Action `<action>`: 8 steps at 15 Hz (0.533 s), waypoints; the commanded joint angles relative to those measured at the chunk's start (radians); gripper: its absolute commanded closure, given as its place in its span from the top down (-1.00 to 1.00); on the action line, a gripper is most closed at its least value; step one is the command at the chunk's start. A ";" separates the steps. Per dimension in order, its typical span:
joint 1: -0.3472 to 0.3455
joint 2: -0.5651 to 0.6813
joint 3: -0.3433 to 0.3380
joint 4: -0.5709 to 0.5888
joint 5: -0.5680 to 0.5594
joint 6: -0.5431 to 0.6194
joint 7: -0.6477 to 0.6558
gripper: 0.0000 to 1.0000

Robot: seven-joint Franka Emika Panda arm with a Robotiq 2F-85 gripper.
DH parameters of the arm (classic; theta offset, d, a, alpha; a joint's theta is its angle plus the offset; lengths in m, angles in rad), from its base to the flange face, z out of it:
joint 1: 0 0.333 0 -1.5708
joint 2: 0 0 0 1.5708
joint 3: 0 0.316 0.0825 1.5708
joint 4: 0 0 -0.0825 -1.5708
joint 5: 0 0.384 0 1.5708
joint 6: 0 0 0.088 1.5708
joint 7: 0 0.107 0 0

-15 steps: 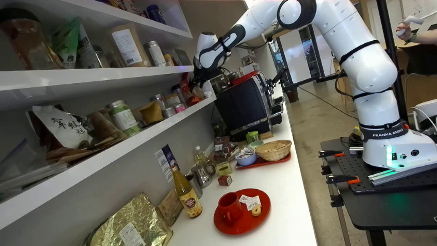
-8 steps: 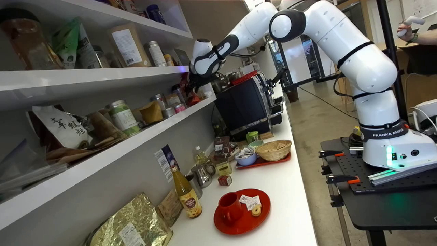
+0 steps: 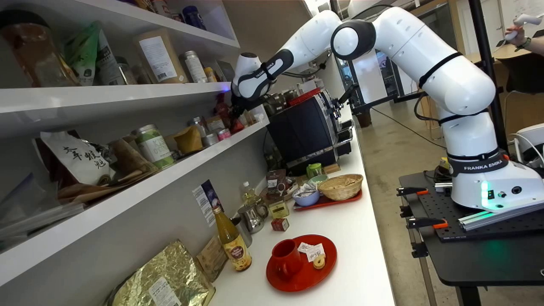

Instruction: Take the orange packet off of the shelf

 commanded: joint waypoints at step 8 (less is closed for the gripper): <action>0.042 -0.208 -0.045 -0.277 -0.087 -0.005 0.048 -0.98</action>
